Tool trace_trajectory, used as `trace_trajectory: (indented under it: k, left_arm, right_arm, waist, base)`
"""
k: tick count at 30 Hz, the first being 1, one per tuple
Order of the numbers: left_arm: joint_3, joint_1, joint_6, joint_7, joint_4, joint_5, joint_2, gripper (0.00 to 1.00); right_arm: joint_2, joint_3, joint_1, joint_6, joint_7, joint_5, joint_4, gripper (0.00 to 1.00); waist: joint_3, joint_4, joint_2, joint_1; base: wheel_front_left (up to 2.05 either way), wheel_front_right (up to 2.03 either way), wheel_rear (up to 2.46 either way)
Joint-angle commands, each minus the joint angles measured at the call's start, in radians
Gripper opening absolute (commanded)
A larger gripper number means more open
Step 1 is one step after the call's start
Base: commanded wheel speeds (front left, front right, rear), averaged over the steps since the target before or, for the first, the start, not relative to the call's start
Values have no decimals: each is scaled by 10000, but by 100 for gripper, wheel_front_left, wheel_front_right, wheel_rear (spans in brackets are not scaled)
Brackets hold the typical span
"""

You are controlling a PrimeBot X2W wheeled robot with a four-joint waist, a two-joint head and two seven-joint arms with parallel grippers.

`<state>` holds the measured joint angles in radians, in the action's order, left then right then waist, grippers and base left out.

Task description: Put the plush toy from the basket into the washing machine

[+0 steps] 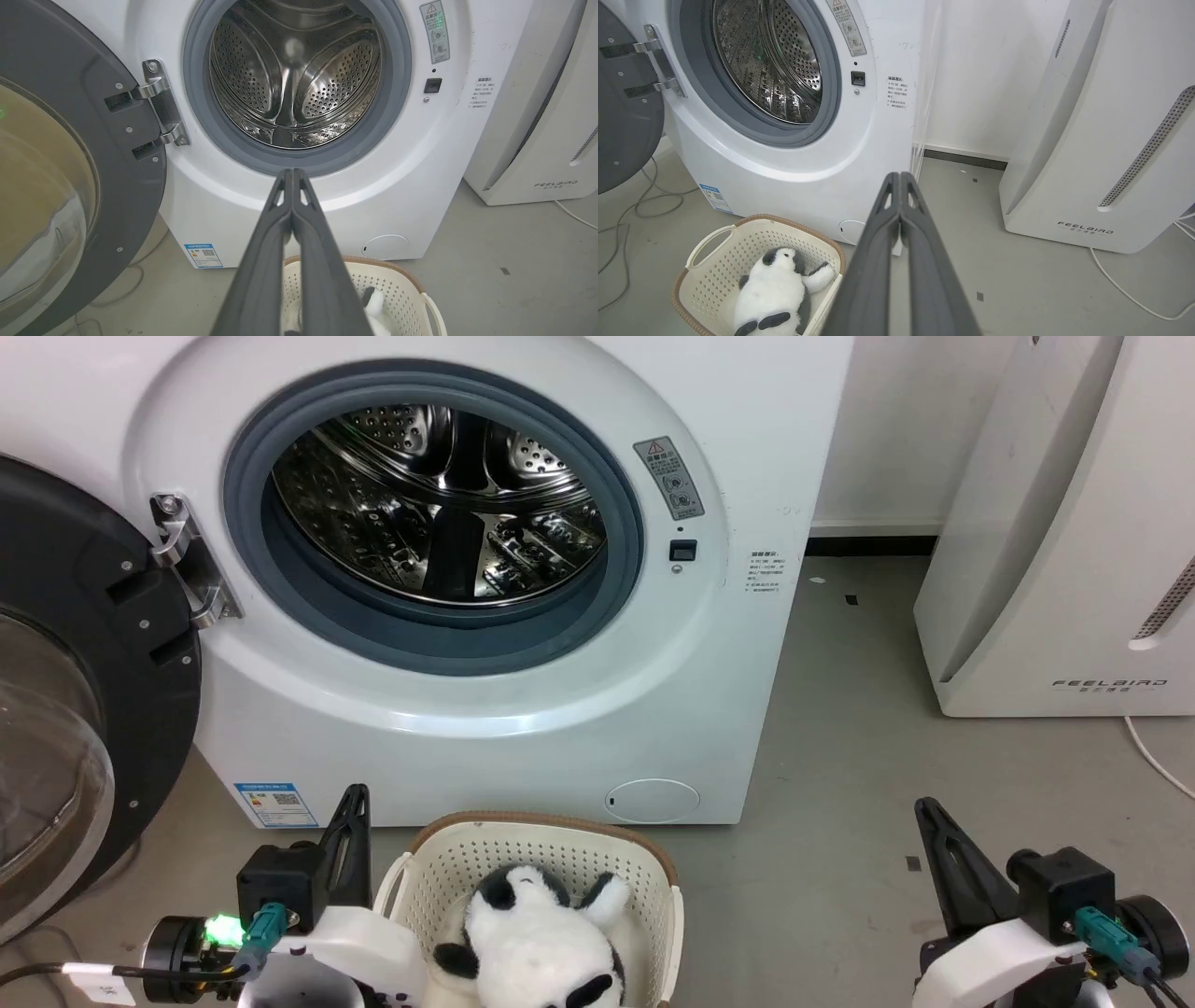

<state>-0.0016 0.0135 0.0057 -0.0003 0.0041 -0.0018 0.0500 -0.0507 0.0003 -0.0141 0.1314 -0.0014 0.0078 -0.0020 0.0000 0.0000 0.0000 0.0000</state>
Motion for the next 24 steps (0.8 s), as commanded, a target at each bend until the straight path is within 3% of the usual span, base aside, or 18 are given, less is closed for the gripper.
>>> trace_trajectory:
  k: [1, 22, 23, 24]
  left_arm:
    - [16, -135, -57, 3, -41, 18, 3, 0]
    - [16, -135, -57, 3, -41, 18, 3, 0]
    - [0, 0, 0, 0, 0, 0, 0, 100]
    - [-8, 2, 7, -2, 4, -1, 0, 100]
  right_arm:
    - [5, -3, 141, -7, 14, -78, 20, 0]
    - [5, -3, 141, -7, 14, -78, 20, 0]
    - [0, 2, 0, 0, 0, 0, 0, 100]
    - [0, 1, -3, 2, -4, 8, 0, 100]
  waist:
    - [0, 0, 0, 0]
    - [0, 0, 0, 0]
    - [0, 0, 0, 0]
    - [0, 0, 0, 0]
  base:
    - [0, 0, 0]
    - [0, 0, 0]
    - [0, 0, 0]
    - [0, 0, 0]
